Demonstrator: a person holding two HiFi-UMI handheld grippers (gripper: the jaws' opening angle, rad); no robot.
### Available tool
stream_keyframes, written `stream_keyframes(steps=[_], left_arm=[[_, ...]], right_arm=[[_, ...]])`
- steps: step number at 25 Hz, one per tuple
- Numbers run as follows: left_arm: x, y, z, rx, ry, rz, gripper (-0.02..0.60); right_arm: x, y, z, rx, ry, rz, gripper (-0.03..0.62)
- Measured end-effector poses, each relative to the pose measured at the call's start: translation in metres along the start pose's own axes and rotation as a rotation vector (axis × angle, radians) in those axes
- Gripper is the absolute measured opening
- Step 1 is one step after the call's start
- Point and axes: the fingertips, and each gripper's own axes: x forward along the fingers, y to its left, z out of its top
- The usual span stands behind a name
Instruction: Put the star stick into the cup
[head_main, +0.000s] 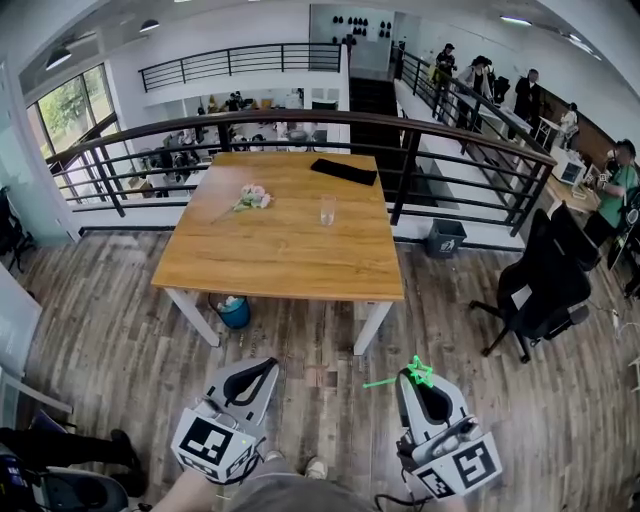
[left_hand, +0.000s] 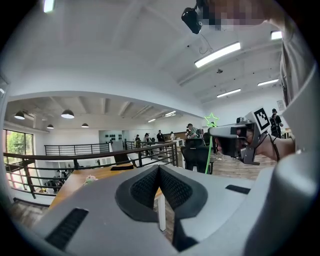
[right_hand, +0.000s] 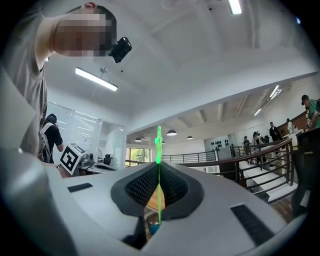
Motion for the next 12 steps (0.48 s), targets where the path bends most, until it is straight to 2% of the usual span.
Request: stream_keyframes(steps=[3,12], left_arm=[[0.003,0.004,-0.002,0.001,-0.008,0.012,0.015],[0.017,0.011,-0.006,-0.008,-0.027,0.032,0.015]], right_arm=[[-0.002,-0.003,-0.004,0.027,-0.008,0.0,0.032],[0.011,-0.013,-0.016,0.0,0.015,0.02,0.032]])
